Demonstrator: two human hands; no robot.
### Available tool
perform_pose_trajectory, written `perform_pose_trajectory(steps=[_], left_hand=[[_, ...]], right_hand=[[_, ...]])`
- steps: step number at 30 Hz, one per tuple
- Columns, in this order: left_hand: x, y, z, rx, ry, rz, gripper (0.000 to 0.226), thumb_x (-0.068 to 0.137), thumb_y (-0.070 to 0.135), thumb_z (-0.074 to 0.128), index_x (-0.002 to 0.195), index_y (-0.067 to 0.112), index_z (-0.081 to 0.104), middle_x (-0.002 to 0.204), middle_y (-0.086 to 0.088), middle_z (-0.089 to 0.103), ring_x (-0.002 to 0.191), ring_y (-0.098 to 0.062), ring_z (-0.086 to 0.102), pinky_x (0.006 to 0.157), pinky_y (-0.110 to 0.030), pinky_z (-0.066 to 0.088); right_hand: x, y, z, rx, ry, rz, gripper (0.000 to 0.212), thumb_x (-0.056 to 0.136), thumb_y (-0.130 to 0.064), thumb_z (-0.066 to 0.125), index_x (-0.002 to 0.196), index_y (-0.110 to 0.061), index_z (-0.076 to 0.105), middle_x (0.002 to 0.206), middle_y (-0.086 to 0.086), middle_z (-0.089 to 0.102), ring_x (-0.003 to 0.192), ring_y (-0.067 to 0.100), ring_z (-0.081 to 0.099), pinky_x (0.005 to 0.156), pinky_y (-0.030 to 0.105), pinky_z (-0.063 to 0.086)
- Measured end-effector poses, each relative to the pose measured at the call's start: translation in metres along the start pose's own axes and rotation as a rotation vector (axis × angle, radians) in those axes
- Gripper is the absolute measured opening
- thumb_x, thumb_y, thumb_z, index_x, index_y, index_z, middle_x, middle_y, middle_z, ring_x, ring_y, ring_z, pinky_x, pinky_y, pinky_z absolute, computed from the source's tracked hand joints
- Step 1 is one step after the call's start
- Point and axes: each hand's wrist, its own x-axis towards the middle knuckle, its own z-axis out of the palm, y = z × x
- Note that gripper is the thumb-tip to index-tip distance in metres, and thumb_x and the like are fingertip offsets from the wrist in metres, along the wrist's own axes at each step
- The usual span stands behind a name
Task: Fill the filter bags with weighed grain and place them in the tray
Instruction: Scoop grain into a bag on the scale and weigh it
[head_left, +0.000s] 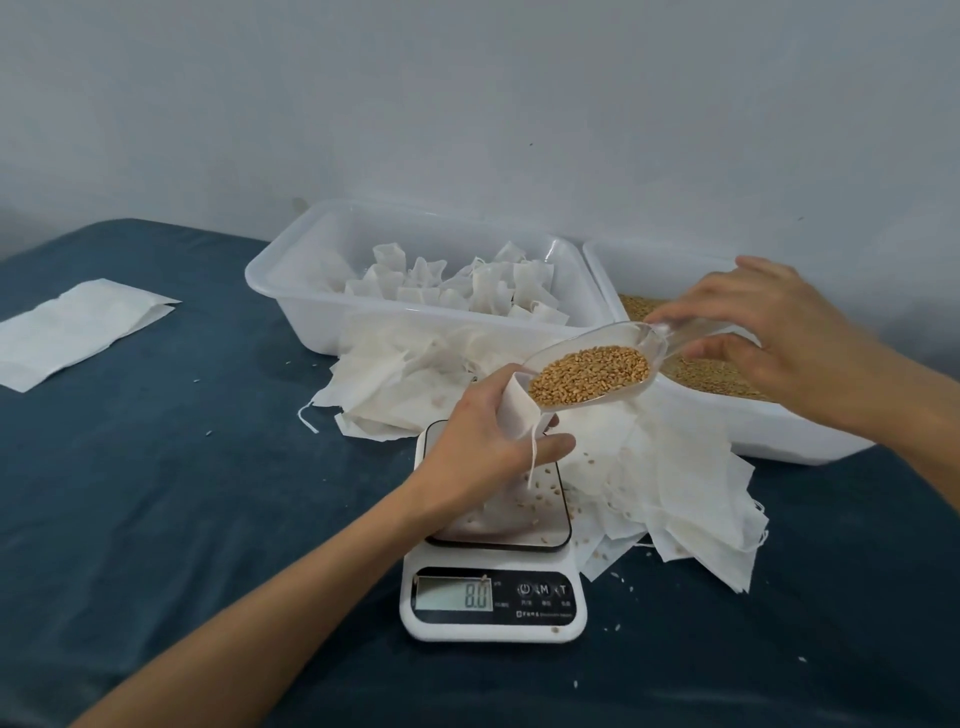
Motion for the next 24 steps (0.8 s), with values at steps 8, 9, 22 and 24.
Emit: perform_pose_trajectory(steps=[8, 9, 22, 24], left_hand=[[0.001, 0.001, 0.0, 0.034, 0.023, -0.011, 0.055, 0.071, 0.039, 0.085, 0.121, 0.034, 0.061, 0.129, -0.006, 0.066, 0.121, -0.025, 0.061, 0.109, -0.051, 0.048], [0.001, 0.001, 0.0, 0.035, 0.024, -0.009, 0.054, 0.071, 0.039, 0.084, 0.119, 0.035, 0.061, 0.128, -0.005, 0.066, 0.122, -0.025, 0.061, 0.109, -0.051, 0.047], [0.002, 0.001, 0.0, 0.029, 0.042, -0.005, 0.05, 0.069, 0.037, 0.085, 0.113, 0.039, 0.062, 0.125, -0.001, 0.069, 0.123, -0.023, 0.06, 0.109, -0.049, 0.048], [0.003, -0.001, 0.001, 0.027, 0.045, -0.001, 0.051, 0.069, 0.037, 0.084, 0.115, 0.037, 0.062, 0.121, 0.001, 0.071, 0.122, -0.024, 0.061, 0.108, -0.051, 0.048]], right_hand=[[0.001, -0.008, -0.005, -0.056, 0.015, -0.02, 0.035, 0.091, -0.006, 0.068, 0.123, -0.022, 0.07, 0.107, 0.0, 0.067, 0.107, 0.023, 0.06, 0.119, 0.04, 0.014], [0.0, -0.01, -0.005, -0.07, 0.015, -0.022, 0.035, 0.091, -0.005, 0.068, 0.123, -0.021, 0.07, 0.107, 0.0, 0.067, 0.107, 0.024, 0.06, 0.119, 0.041, 0.014], [0.0, -0.017, -0.006, -0.142, 0.019, -0.041, 0.038, 0.089, -0.001, 0.069, 0.123, -0.018, 0.07, 0.105, 0.003, 0.067, 0.104, 0.028, 0.063, 0.12, 0.052, 0.018], [0.0, -0.017, -0.005, -0.156, 0.021, -0.049, 0.037, 0.089, -0.002, 0.069, 0.122, -0.018, 0.071, 0.104, 0.004, 0.067, 0.103, 0.029, 0.063, 0.119, 0.054, 0.019]])
